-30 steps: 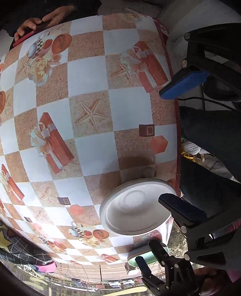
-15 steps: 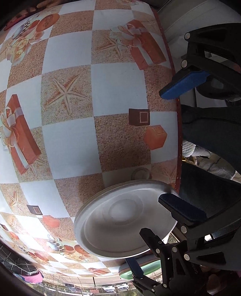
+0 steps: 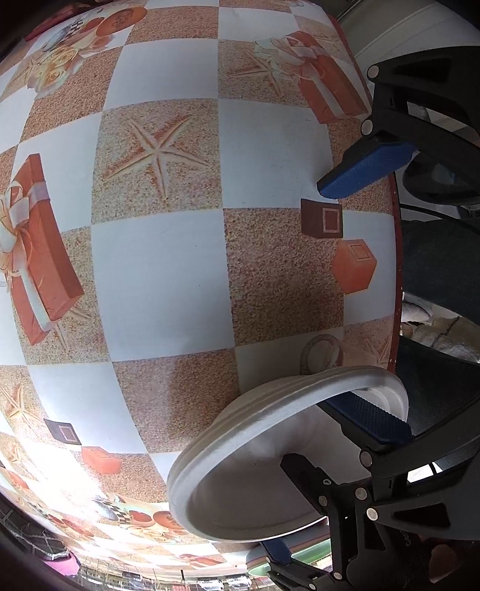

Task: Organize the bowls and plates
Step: 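Grasp the rim of the stacked white bowls with the right gripper, then lift and carry the bowl stack with the right gripper over the green plate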

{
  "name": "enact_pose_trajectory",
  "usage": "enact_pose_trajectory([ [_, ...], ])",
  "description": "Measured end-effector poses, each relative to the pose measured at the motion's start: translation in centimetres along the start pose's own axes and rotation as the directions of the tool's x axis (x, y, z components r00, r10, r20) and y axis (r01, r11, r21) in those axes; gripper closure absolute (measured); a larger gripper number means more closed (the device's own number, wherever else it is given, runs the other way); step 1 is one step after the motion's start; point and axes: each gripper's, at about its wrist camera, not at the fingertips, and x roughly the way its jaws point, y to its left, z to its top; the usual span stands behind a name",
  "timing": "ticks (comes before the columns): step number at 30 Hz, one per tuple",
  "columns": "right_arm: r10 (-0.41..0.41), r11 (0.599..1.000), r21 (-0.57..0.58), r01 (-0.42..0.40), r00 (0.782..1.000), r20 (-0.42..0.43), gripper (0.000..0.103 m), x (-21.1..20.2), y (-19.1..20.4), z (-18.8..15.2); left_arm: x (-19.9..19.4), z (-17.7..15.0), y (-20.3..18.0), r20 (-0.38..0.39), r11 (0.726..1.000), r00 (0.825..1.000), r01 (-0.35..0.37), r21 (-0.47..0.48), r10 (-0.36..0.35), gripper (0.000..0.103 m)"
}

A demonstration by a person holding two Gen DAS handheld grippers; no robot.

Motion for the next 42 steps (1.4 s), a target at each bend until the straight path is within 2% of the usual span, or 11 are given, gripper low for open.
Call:
enact_pose_trajectory([
  [5, -0.014, 1.000, -0.008, 0.014, 1.000, 0.000, 0.000, 0.0, 0.0, 0.1, 0.6, 0.1, 0.9, -0.016, 0.998, 0.998, 0.055, -0.041, -0.056, 0.000],
  [26, -0.014, 1.000, -0.006, 0.014, 1.000, -0.020, 0.000, 0.2, -0.2, 1.9, 0.9, 0.4, 1.5, -0.039, 0.998, 0.999, 0.032, -0.052, -0.034, 0.000],
  [28, -0.019, 1.000, -0.011, 0.018, 1.000, -0.025, 0.000, 0.2, -0.1, 2.0, 0.6, 0.1, 1.2, -0.034, 0.998, 0.999, 0.033, -0.047, -0.035, 0.005],
  [29, -0.020, 1.000, -0.009, 0.020, 0.999, -0.028, 0.002, 0.2, 0.0, 2.0, 0.3, 0.0, 0.8, -0.026, 0.999, 0.999, 0.033, -0.031, -0.034, 0.011],
  [30, -0.016, 1.000, -0.006, 0.016, 1.000, -0.025, 0.010, 0.2, 0.1, 1.9, 0.0, -0.1, 0.3, -0.017, 0.999, 0.999, 0.036, -0.005, -0.036, 0.016],
  [31, -0.012, 1.000, -0.008, 0.012, 1.000, -0.014, 0.018, 0.0, 0.5, 1.6, -0.3, -0.2, -0.5, -0.008, 0.999, 0.999, 0.035, 0.033, -0.034, 0.027],
  [32, 0.002, 1.000, -0.023, -0.002, 1.000, -0.001, 0.041, -0.4, 1.1, 1.4, -0.6, -0.4, -1.4, -0.002, 0.996, 0.999, 0.042, 0.078, -0.042, 0.044],
  [33, 0.042, 0.998, -0.052, -0.042, 0.999, 0.002, 0.078, -0.5, 2.1, 1.0, -0.9, -0.5, -2.5, -0.002, 0.990, 0.998, 0.059, 0.131, -0.059, 0.058],
  [34, 0.115, 0.991, -0.072, -0.117, 0.993, -0.035, 0.078, -0.2, 3.0, 0.7, -1.0, -0.6, -2.8, -0.008, 0.989, 0.999, 0.049, 0.140, -0.048, 0.066],
  [37, 0.106, 0.994, -0.005, -0.107, 0.992, -0.062, 0.079, 0.1, 2.7, 0.2, -0.7, -0.9, -2.6, -0.076, 0.986, 0.995, 0.079, 0.144, -0.068, 0.065],
  [42, 0.092, 0.988, -0.114, -0.104, 0.991, -0.102, 0.079, -1.6, 4.3, -0.9, -3.2, -3.5, -1.8, -0.046, 0.975, 0.995, 0.099, 0.199, -0.091, 0.065],
])
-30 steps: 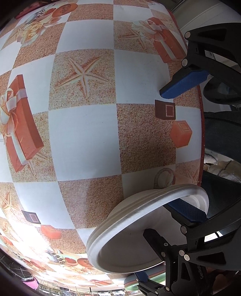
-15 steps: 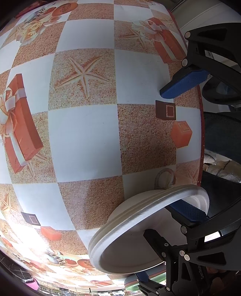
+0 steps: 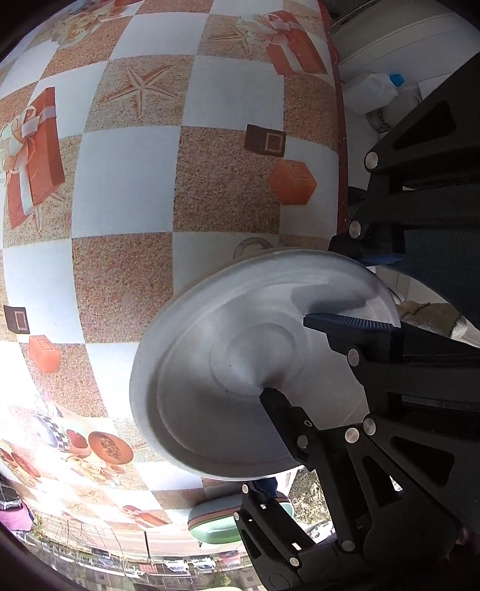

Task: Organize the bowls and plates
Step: 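Lift and carry the bowl stack with the right gripper over the green plate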

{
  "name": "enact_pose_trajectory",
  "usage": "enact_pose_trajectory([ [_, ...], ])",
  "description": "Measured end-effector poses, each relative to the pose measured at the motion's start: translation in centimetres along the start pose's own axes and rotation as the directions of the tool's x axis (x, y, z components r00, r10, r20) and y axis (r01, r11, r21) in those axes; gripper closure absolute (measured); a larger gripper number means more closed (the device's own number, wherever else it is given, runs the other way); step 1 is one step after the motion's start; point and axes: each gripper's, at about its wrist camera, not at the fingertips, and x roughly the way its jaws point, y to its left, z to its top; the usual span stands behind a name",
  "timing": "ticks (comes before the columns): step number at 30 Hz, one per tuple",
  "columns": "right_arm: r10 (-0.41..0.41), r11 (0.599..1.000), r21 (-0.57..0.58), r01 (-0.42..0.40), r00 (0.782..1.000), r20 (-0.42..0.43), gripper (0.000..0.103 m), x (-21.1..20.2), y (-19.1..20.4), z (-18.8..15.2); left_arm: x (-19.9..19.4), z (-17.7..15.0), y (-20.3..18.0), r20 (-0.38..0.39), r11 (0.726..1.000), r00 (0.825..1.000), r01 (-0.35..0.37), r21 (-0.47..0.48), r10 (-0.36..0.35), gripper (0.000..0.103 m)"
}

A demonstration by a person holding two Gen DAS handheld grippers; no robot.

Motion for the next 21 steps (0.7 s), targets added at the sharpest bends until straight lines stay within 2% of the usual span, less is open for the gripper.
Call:
enact_pose_trajectory([
  [6, -0.052, 0.993, -0.110, 0.051, 0.999, -0.008, 0.079, -1.4, 2.7, 0.5, -1.4, -1.5, 1.2, 0.019, 0.999, 1.000, 0.013, -0.031, -0.012, 0.065],
  [16, -0.097, 0.984, -0.149, 0.100, 0.995, 0.029, 0.078, -2.8, 4.9, 1.5, -2.7, -1.8, 1.5, 0.081, 0.998, 0.997, 0.018, -0.067, -0.012, 0.065],
  [21, -0.131, 0.973, -0.183, 0.140, 0.990, 0.061, 0.078, -4.7, 7.1, 3.9, -4.4, -1.9, 2.8, 0.127, 0.995, 0.992, 0.032, -0.097, -0.019, 0.065],
])
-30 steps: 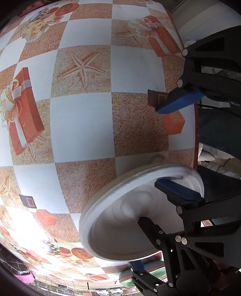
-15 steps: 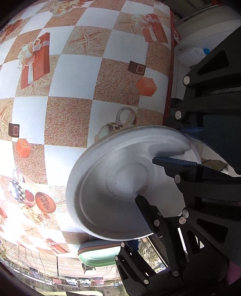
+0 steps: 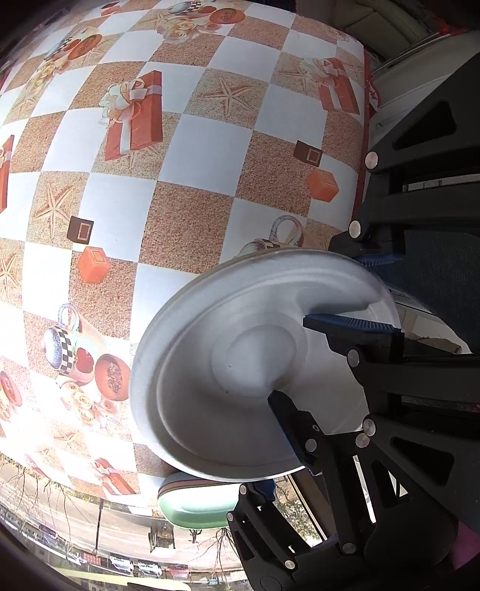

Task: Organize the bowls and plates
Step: 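Lift and carry the bowl stack with the right gripper over the green plate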

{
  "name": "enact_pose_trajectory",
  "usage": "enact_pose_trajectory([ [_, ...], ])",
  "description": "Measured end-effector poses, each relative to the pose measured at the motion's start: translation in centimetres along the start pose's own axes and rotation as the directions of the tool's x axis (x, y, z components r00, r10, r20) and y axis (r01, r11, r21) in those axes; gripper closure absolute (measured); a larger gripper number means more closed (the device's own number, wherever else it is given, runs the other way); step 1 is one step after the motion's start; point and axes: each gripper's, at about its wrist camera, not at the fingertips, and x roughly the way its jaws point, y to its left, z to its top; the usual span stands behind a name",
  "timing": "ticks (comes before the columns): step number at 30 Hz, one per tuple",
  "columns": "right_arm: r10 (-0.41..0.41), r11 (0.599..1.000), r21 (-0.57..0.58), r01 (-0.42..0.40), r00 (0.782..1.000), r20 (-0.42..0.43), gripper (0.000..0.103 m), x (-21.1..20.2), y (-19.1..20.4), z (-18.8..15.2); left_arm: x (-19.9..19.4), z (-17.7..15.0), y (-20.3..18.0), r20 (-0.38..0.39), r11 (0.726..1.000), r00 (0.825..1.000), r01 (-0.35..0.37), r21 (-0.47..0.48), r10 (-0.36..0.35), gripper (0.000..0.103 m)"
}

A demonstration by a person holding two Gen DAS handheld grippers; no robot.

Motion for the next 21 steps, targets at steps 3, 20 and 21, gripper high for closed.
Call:
enact_pose_trajectory([
  [3, -0.025, 0.999, -0.023, 0.025, 0.999, 0.024, 0.078, -1.3, 1.0, 0.9, -1.2, 0.1, 1.0, 0.039, 1.000, 0.999, -0.001, -0.022, 0.001, 0.065],
  [20, -0.062, 0.954, -0.286, 0.086, 0.994, 0.089, 0.078, -2.8, 11.1, 3.4, -6.0, -4.5, 10.4, 0.157, 0.960, 0.985, -0.028, -0.279, 0.074, 0.064],
  [21, -0.060, 0.949, -0.305, 0.085, 0.994, 0.090, 0.078, -2.6, 11.8, 3.7, -6.2, -5.0, 11.0, 0.159, 0.953, 0.984, -0.031, -0.300, 0.082, 0.064],
])
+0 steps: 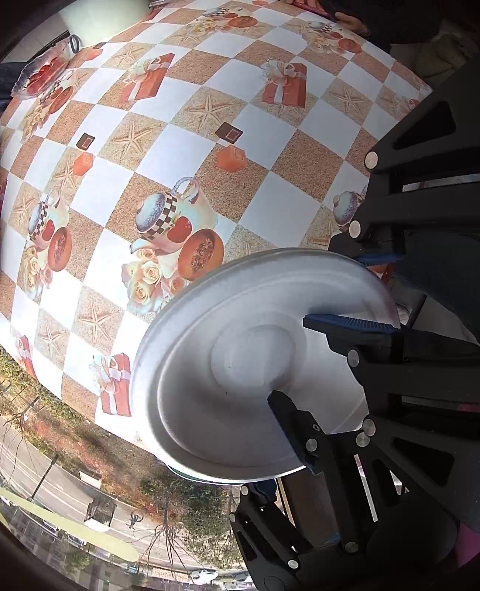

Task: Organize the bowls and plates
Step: 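Lift and carry the bowl stack with the right gripper over the green plate, then lower the bowl stack onto the green plate and open the right gripper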

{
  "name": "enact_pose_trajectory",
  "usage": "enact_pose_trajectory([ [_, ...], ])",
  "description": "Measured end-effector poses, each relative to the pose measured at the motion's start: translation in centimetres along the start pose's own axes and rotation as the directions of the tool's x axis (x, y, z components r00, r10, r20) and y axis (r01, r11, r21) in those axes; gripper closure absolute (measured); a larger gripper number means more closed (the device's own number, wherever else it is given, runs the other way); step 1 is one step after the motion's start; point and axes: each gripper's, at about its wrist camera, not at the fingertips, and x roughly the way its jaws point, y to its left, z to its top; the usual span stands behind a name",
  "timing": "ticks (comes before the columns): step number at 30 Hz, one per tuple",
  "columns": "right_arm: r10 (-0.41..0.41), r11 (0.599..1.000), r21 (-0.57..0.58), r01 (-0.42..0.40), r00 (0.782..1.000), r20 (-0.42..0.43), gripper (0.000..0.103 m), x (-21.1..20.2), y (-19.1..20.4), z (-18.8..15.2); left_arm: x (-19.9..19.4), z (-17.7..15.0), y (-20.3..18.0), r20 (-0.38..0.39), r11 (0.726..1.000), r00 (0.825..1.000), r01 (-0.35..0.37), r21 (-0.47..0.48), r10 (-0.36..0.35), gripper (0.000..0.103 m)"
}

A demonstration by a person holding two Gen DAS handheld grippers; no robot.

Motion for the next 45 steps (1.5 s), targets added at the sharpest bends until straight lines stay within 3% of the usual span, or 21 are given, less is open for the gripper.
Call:
enact_pose_trajectory([
  [7, -0.002, 0.988, -0.157, -0.001, 1.000, -0.017, 0.078, 1.3, 5.8, 3.3, -0.5, -2.1, 5.5, -0.004, 0.985, 0.999, -0.034, -0.166, 0.033, 0.064],
  [17, 0.027, 0.965, -0.260, -0.045, 0.997, -0.075, 0.078, 4.6, 11.4, 5.6, 0.1, -5.2, 10.0, -0.050, 0.956, 0.997, -0.076, -0.283, 0.065, 0.064],
  [25, 0.027, 0.963, -0.265, -0.056, 0.993, -0.115, 0.078, 6.8, 13.2, 5.9, 1.1, -6.5, 10.8, -0.072, 0.947, 0.996, -0.072, -0.314, 0.052, 0.064],
  [32, 0.028, 0.966, -0.255, -0.054, 0.994, -0.103, 0.077, 6.7, 13.3, 6.2, 1.1, -6.3, 10.5, -0.048, 0.949, 0.996, -0.082, -0.305, 0.071, 0.062],
  [34, 0.026, 0.967, -0.250, -0.050, 0.995, -0.095, 0.072, 6.1, 12.9, 5.7, 0.8, -6.3, 10.4, -0.031, 0.948, 0.994, -0.107, -0.299, 0.103, 0.055],
  [36, 0.012, 0.969, -0.245, -0.030, 0.997, -0.071, 0.049, 5.4, 12.4, 5.4, 0.5, -6.3, 10.6, -0.029, 0.943, 0.990, -0.143, -0.301, 0.141, 0.051],
  [37, 0.016, 0.970, -0.240, -0.029, 0.998, -0.055, 0.046, 5.0, 12.1, 5.4, 0.4, -6.3, 10.9, -0.023, 0.940, 0.990, -0.142, -0.311, 0.142, 0.049],
  [40, 0.049, 0.974, -0.219, -0.048, 0.999, 0.001, 0.022, 3.9, 11.6, 5.3, -0.2, -6.6, 11.7, -0.003, 0.929, 0.989, -0.141, -0.342, 0.149, 0.047],
  [42, 0.043, 0.974, -0.226, -0.032, 0.998, 0.044, 0.004, 3.2, 11.5, 5.1, -0.5, -6.6, 12.0, -0.013, 0.920, 0.981, -0.185, -0.344, 0.193, 0.027],
  [43, 0.034, 0.973, -0.232, -0.018, 0.997, 0.068, 0.002, 2.8, 11.4, 5.0, -0.8, -6.7, 12.0, -0.004, 0.920, 0.979, -0.192, -0.341, 0.202, 0.017],
  [45, 0.018, 0.971, -0.237, 0.007, 0.994, 0.106, 0.002, 1.9, 11.0, 4.9, -1.7, -6.5, 11.6, 0.039, 0.926, 0.978, -0.181, -0.331, 0.205, 0.017],
])
